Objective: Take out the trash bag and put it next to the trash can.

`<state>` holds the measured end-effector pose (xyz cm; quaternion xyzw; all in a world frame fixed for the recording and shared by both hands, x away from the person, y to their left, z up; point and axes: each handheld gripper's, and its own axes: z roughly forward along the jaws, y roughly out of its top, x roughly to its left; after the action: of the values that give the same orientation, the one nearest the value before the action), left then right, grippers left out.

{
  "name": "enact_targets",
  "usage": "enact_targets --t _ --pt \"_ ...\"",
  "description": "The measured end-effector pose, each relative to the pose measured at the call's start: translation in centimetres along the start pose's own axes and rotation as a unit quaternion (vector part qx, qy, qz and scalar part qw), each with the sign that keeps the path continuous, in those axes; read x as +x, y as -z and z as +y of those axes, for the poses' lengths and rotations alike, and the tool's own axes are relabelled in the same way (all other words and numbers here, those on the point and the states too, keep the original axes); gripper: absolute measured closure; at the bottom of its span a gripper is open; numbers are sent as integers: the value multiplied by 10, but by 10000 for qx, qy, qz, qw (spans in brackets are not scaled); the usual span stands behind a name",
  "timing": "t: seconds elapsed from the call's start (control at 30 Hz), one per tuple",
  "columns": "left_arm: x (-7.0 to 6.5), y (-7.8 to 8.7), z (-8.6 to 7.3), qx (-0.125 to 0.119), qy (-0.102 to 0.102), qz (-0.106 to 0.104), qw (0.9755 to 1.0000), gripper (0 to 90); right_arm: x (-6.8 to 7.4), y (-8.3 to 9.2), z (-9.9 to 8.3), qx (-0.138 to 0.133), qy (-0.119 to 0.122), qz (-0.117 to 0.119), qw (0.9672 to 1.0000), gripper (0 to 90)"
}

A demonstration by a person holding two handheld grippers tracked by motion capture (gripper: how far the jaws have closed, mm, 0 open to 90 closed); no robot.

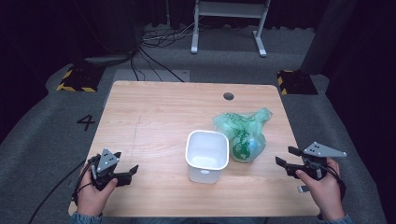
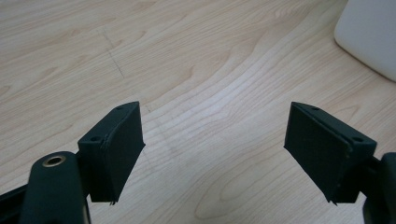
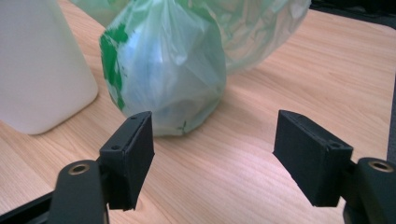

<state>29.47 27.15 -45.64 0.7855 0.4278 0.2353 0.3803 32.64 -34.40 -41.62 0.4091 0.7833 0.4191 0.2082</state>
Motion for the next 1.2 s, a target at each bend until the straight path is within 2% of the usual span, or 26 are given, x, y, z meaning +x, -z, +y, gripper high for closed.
enact_targets --t 0.13,0.33,0.47,0.57,0.73,1.2 --pt "0 -5 -7 -28 2 39 10000 194 -1 -1 -10 29 4 -43 10000 289" --pt "-1 -13 -16 109 -29 88 9999 196 -5 -5 -26 71 -112 -81 9999 288" --pt "-1 -14 -22 182 -86 103 9997 195 -4 -9 -39 128 -90 -122 9998 288" --pt "0 -14 -28 215 -48 115 9997 195 -4 -12 -47 167 -135 -147 9997 287" --pt "3 -13 -33 267 -19 129 9996 194 0 -18 -60 297 -48 -280 9992 284" --pt "3 -21 -42 567 40 179 9982 176 1 -30 -79 441 -101 -244 9987 252"
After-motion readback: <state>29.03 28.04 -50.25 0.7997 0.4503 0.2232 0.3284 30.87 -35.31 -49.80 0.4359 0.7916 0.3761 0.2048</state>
